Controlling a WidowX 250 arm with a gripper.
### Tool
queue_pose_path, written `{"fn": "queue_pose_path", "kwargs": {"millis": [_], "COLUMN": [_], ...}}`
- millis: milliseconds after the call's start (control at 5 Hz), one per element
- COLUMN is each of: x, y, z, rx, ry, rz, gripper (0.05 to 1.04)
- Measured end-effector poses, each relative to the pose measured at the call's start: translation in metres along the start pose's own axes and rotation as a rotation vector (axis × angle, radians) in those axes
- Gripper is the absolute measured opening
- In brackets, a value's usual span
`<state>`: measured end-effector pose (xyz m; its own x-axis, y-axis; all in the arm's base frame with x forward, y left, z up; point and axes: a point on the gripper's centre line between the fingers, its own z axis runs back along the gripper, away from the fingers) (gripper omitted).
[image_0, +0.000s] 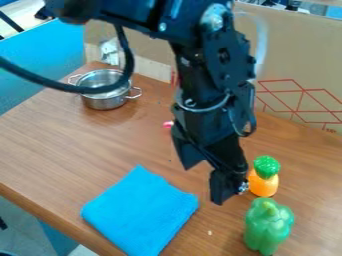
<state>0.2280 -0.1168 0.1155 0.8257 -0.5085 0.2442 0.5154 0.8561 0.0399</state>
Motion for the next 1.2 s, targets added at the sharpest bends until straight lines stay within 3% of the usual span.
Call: {"fn": "queue_pose_path", "kwargs": {"millis": [800, 1200], "x": [0.026, 0.040], "y": [-0.034, -0.041], "z": [-0.024, -0.038], "rx": [-0.012, 0.014], "ry": [0.019, 0.038], "rz": [-0.079, -0.082], "gripper": [0.999, 0.969]}}
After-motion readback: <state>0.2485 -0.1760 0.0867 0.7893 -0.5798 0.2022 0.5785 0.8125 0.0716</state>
